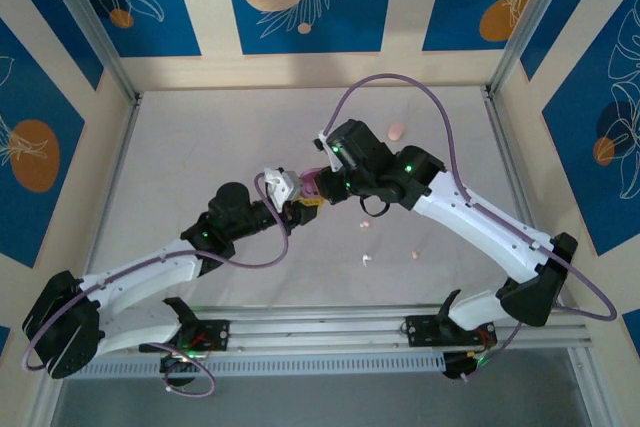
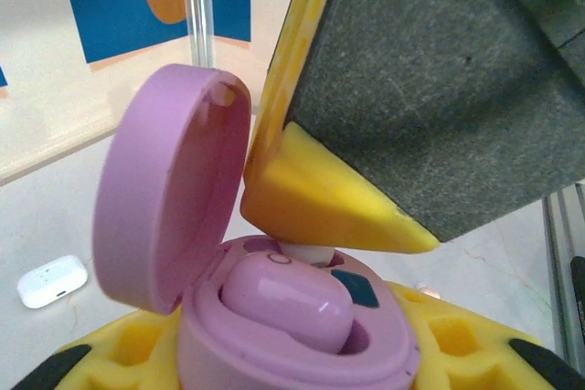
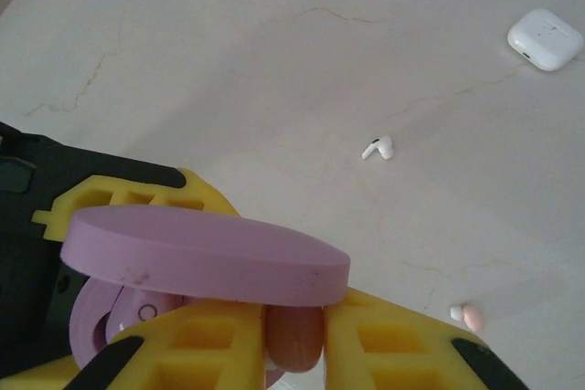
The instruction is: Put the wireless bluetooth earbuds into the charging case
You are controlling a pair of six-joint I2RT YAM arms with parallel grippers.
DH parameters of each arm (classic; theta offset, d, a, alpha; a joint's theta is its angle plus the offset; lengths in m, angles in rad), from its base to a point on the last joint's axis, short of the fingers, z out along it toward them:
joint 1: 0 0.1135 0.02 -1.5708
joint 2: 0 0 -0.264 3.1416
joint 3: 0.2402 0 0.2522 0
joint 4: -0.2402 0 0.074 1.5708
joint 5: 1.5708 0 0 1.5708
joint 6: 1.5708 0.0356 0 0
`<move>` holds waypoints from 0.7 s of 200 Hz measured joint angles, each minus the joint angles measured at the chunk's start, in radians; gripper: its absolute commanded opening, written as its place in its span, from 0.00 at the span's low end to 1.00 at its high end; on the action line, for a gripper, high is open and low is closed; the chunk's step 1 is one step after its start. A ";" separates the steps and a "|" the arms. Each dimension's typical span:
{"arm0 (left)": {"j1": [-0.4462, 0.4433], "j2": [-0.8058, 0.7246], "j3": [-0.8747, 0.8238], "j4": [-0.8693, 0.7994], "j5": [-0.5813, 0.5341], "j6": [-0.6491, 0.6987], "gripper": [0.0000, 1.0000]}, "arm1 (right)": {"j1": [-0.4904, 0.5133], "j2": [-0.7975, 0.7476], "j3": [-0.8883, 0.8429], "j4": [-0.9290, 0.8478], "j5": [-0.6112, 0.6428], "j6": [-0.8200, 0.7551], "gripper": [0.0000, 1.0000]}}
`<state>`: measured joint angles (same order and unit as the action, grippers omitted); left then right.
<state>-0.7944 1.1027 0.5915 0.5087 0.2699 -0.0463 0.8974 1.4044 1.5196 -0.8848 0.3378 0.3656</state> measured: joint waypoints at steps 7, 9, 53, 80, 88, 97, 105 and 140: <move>0.000 0.000 0.000 0.000 -0.001 0.000 0.33 | 0.002 0.000 0.002 -0.002 0.003 -0.001 0.21; 0.000 0.000 0.000 0.000 -0.001 0.000 0.33 | 0.002 0.000 0.002 -0.003 0.003 -0.002 0.21; -0.001 0.000 0.000 0.000 -0.001 0.000 0.33 | 0.009 0.004 0.013 -0.026 0.012 -0.015 0.21; -0.002 0.000 0.000 0.001 -0.006 0.000 0.33 | 0.010 0.007 0.016 -0.027 0.010 -0.020 0.23; -0.002 0.000 0.000 0.001 -0.008 0.000 0.33 | 0.010 0.007 0.016 -0.026 0.003 -0.021 0.23; -0.002 0.000 0.000 0.001 -0.008 0.000 0.33 | 0.010 0.007 0.016 -0.025 -0.002 -0.021 0.24; -0.003 0.000 0.000 0.002 -0.008 0.000 0.33 | 0.010 0.007 0.016 -0.025 -0.005 -0.021 0.25; -0.003 -0.002 0.000 0.007 -0.008 0.000 0.33 | 0.003 0.008 0.016 -0.022 -0.026 -0.016 0.27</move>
<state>-0.7971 1.1007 0.5915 0.5159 0.2615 -0.0463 0.9009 1.4120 1.5356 -0.9070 0.3119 0.3492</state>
